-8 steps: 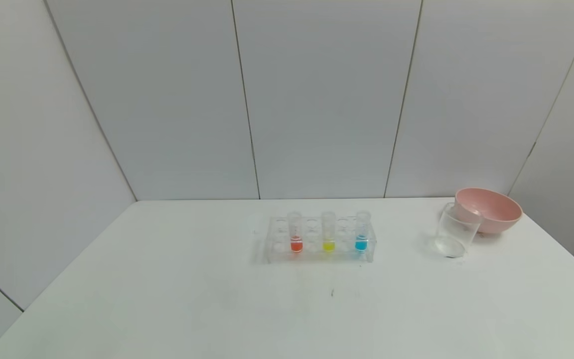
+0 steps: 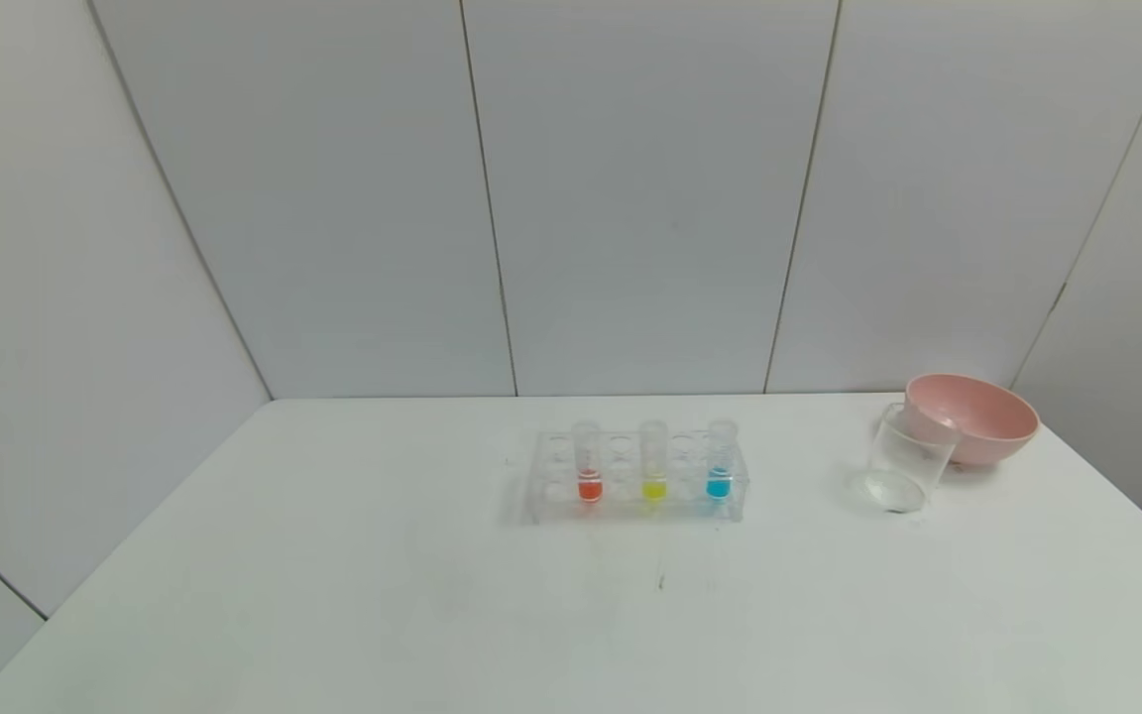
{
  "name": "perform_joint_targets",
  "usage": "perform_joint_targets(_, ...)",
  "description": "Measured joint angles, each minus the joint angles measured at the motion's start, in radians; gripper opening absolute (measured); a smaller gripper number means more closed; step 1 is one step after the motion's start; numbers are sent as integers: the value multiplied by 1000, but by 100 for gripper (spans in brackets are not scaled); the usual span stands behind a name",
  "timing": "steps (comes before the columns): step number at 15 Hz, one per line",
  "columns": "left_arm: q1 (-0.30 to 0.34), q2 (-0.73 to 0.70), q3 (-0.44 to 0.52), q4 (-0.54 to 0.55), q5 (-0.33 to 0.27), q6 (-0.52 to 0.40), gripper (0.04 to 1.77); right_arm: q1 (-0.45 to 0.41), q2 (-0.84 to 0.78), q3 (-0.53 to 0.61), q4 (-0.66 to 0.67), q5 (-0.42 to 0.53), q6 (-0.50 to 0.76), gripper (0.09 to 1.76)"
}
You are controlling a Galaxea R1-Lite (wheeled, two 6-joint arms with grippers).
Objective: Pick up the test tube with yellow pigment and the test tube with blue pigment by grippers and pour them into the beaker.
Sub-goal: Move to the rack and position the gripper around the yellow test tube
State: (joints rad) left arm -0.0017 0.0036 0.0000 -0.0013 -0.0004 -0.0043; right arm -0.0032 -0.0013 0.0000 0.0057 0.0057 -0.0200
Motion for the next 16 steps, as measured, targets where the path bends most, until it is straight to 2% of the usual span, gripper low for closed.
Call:
perform_joint_targets(9,0,0,0,0,0,0,176,0,0,0,-9,-2,4,171)
perform_joint_targets(13,0,0,0,0,0,0,176,0,25,-77,-10,-1,9,171)
perform_joint_targets(16,0,0,0,0,0,0,176,8,135,-129,-68,2,8,171)
